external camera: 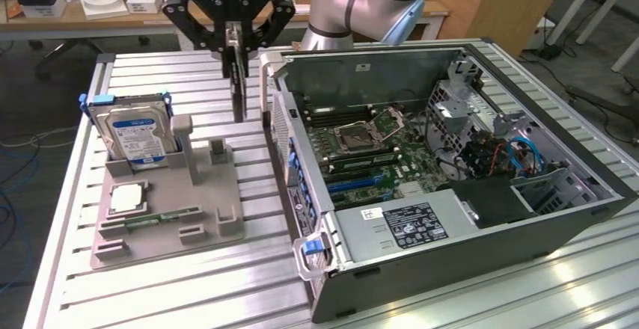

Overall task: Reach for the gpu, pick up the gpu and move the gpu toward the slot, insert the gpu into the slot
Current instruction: 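Pick up the gpu and move the gpu toward the slot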

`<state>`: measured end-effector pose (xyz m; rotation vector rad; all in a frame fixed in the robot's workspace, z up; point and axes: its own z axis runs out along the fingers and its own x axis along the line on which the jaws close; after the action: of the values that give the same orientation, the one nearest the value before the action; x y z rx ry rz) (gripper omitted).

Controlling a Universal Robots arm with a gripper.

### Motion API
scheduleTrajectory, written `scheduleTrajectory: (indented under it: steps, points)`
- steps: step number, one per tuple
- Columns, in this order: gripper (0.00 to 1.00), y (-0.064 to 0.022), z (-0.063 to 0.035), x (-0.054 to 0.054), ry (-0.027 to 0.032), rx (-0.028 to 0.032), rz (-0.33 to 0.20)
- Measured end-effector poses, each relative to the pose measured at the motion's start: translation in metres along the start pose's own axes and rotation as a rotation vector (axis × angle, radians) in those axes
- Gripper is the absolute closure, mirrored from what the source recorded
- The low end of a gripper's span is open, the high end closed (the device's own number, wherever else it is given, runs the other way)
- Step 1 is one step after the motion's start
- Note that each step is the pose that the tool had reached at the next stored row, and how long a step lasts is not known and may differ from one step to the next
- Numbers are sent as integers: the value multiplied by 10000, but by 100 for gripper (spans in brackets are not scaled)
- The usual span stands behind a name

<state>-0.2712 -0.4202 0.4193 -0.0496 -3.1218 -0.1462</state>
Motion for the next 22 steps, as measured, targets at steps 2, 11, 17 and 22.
scheduleTrajectory:
  steps: [2,11,17,22]
  points:
    - [73,2,0,-50,0,0,2]
    - [73,10,-3,-316,-2,34,2]
    - [73,15,-5,-450,-9,284,5]
    - [73,19,-6,-572,-10,284,5]
